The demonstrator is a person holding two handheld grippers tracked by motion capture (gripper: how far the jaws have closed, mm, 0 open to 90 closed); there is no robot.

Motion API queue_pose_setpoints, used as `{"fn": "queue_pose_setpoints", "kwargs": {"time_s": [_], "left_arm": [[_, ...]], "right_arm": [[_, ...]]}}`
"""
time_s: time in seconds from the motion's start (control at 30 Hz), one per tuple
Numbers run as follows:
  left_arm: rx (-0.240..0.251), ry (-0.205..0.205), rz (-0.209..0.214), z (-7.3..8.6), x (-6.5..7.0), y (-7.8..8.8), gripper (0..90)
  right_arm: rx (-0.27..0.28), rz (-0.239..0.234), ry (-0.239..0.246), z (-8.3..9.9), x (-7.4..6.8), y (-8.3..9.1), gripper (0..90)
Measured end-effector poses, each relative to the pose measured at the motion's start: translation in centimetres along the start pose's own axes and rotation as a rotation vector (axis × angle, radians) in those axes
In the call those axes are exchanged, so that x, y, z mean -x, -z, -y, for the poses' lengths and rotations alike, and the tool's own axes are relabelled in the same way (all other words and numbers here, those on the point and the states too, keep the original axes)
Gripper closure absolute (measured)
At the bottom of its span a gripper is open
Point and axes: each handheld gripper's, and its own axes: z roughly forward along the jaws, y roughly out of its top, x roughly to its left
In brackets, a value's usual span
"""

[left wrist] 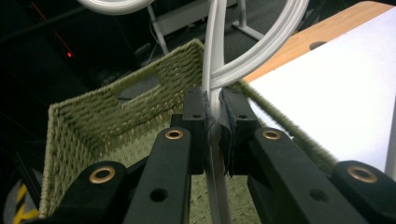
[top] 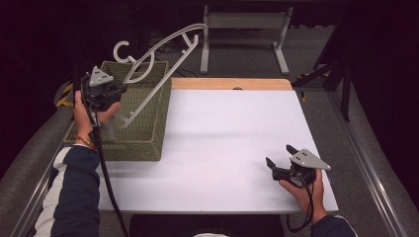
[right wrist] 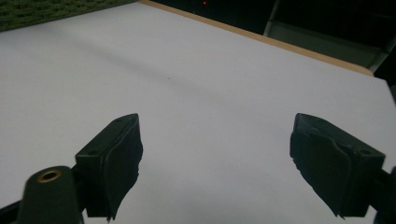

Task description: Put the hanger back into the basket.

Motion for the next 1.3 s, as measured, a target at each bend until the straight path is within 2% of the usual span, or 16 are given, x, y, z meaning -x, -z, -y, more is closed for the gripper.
{"fn": "queue_pose_setpoints", "kwargs": {"time_s": [0.03, 0.13, 0.2, 0.37, 0.5, 0.77, 0.83, 0.9, 0.97, 1.0, 1.13, 1.3], "left_arm": [[-0.010, -0.005, -0.006, 0.2, -0.5, -0.1, 81.5], [-0.029, 0.001, -0.009, 0.7, -1.1, -0.4, 81.5], [-0.055, 0.013, -0.022, 1.7, -1.8, -0.7, 81.5], [-0.082, 0.019, -0.032, 2.8, -2.2, -1.0, 81.4], [-0.129, -0.013, -0.057, 3.3, -2.2, -1.4, 81.4], [-0.150, 0.038, -0.079, 4.4, -3.3, -1.9, 81.0], [-0.156, 0.044, -0.064, 4.6, -3.5, -2.0, 80.7], [-0.166, 0.056, -0.089, 4.7, -3.6, -2.2, 80.0], [-0.178, 0.071, -0.086, 5.0, -3.7, -2.5, 79.4], [-0.186, 0.073, -0.087, 5.2, -3.7, -2.6, 79.3], [-0.201, 0.032, -0.110, 4.9, -3.2, -2.6, 78.2], [-0.182, 0.037, -0.123, 4.7, -3.0, -2.4, 73.9]], "right_arm": [[-0.006, -0.006, -0.012, 0.0, 0.1, 0.0, 17.4], [-0.012, 0.009, 0.010, 0.1, 0.0, -0.1, 17.4], [-0.016, 0.014, 0.022, 0.1, 0.0, -0.1, 17.4], [-0.018, 0.010, 0.045, 0.1, -0.3, -0.2, 17.4], [-0.026, 0.009, 0.055, 0.1, -0.4, -0.3, 17.4], [-0.028, 0.010, 0.071, 0.0, -0.6, -0.3, 17.4], [-0.027, 0.010, 0.071, 0.0, -0.6, -0.3, 17.4], [-0.028, 0.011, 0.071, 0.0, -0.6, -0.3, 17.4], [-0.024, 0.011, 0.070, 0.0, -0.6, -0.2, 17.4], [-0.022, 0.013, 0.068, 0.0, -0.6, -0.2, 17.4], [-0.016, 0.011, 0.071, -0.1, -0.7, -0.1, 17.4], [-0.018, 0.008, 0.074, -0.1, -0.7, -0.2, 17.4]]}}
